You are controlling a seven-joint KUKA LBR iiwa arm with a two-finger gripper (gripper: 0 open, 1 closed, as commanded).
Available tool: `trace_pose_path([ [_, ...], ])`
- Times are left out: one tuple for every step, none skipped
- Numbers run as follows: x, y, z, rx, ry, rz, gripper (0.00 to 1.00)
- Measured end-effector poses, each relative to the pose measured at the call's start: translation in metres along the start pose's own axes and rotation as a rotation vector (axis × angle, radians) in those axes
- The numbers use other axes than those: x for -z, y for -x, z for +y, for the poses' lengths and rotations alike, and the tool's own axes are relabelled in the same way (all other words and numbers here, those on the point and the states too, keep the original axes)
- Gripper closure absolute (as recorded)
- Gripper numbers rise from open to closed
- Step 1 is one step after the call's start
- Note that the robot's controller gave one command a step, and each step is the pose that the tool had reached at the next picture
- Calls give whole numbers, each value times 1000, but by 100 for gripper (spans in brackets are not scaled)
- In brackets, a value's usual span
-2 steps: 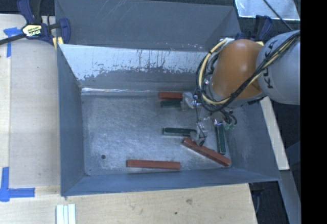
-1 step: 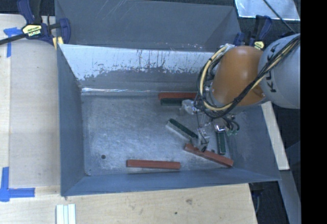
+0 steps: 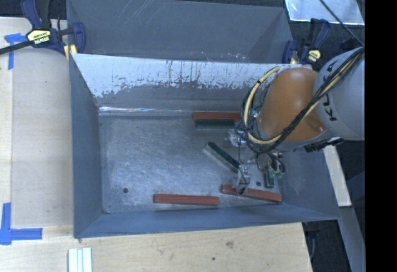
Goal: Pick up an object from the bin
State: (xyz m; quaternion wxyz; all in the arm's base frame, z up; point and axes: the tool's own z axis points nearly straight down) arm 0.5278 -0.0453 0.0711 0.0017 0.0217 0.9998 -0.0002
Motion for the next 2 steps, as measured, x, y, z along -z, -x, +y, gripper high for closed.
trace_pose_path([
  [0, 0, 0, 0, 0, -1, 100],
  [154, 29, 15, -20, 1, -10, 100],
])
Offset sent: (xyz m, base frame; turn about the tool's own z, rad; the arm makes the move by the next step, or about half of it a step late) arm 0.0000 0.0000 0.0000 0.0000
